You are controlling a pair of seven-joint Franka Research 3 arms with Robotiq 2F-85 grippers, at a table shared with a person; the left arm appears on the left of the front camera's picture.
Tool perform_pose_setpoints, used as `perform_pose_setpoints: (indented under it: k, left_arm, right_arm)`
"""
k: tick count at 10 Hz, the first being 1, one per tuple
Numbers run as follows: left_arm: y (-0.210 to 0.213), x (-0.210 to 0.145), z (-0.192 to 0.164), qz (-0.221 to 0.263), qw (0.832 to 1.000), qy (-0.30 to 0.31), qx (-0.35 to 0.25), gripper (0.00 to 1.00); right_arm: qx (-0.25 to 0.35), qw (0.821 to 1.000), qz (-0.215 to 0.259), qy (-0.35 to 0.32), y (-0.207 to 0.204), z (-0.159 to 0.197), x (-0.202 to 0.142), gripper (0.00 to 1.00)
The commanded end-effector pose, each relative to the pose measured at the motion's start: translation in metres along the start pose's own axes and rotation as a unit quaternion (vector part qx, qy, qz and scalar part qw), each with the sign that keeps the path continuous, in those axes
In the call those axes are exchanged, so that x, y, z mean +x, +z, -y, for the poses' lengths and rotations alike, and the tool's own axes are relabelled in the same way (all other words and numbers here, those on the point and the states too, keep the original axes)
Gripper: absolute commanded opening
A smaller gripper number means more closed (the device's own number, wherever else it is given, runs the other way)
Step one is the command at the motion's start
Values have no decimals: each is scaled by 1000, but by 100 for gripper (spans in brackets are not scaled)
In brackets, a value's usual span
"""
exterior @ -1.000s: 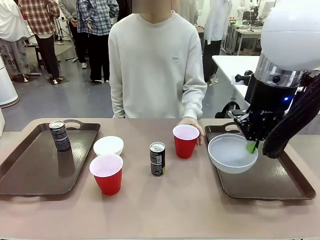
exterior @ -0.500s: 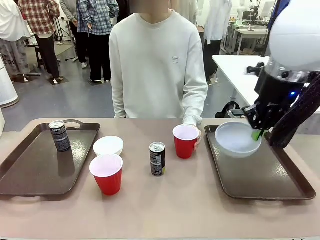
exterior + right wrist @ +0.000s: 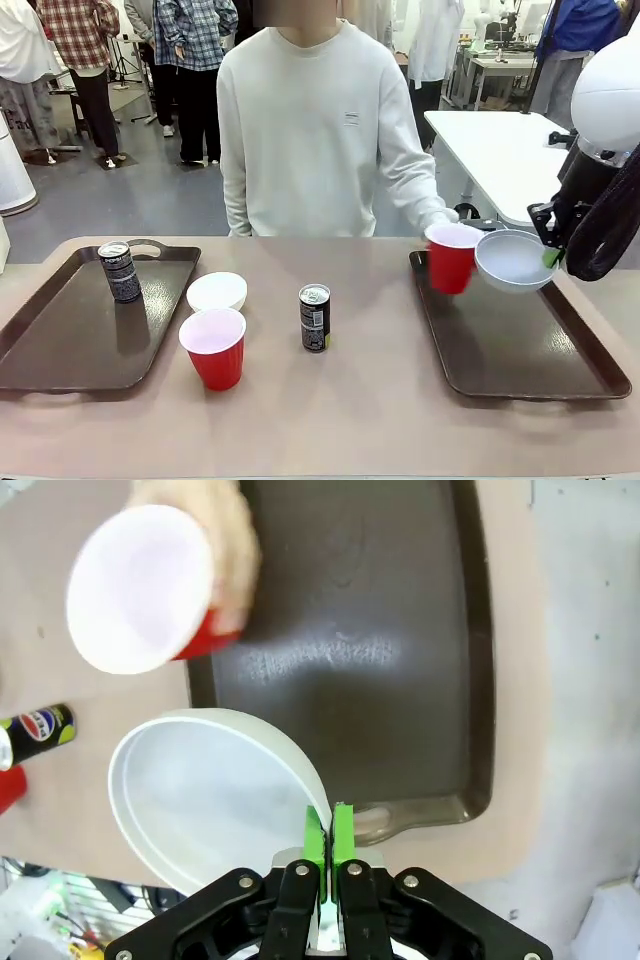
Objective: Prepare tableware on both trays.
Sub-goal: Pick up a Picnic Bowl from the table and place it on a Handle tray.
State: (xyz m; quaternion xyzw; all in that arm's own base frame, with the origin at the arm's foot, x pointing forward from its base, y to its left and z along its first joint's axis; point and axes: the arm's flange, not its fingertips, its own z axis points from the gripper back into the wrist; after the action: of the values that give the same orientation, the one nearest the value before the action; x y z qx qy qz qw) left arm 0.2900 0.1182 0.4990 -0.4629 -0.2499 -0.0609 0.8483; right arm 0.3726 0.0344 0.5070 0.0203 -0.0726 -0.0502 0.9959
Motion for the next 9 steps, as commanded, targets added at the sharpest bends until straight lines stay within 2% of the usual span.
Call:
perform_pose_setpoints:
  k: [1,2,3,4,5,9]
  left_arm:
    - [-1,1,0,3,1000,-5,-5,100]
    - [-1,1,0,3,1000,-5,-5,100]
    - [-1,1,0,3,1000,-5,-5,100]
    - [-1,1,0,3,1000,-5,-5,100]
    - [-1,1,0,3,1000,-5,-5,100]
    - [-1,1,0,3,1000,-5,-5,100]
  right_arm:
    - [10,1000,1,-9,-5,-3,-7,4]
    - [41,995,-78,56,3,-24,-85,4]
    - [28,995,-48,84,18,-24,-138,4]
    - [26,998,-39,53,22,-14,-141,4]
    - [38,998,-50,31,17,-4,-134,4]
    - [35,997,-68,4,1,2,-113,4]
